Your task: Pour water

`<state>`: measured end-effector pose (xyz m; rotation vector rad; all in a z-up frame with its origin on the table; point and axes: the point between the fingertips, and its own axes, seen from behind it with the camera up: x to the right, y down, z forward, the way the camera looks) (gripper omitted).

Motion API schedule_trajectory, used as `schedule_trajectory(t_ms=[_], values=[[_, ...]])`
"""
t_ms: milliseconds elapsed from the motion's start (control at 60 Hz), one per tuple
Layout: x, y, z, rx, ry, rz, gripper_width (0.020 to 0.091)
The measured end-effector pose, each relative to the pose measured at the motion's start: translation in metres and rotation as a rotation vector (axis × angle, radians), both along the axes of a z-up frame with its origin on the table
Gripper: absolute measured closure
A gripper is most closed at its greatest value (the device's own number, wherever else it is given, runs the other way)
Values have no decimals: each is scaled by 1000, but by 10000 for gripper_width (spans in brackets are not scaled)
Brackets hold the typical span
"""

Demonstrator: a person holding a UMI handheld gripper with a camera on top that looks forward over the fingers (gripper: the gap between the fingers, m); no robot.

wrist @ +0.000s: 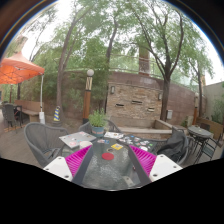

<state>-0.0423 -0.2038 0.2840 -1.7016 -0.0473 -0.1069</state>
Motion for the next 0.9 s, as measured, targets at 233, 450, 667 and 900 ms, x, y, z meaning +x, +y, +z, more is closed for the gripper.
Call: schedule_trajectory(t_ms=[233,450,667,900], values=[[-1,11,-7,19,27,48,268],[48,40,-54,26,92,6,270],[147,102,-123,69,68,-137,284],[192,192,-168,58,49,-102,343]])
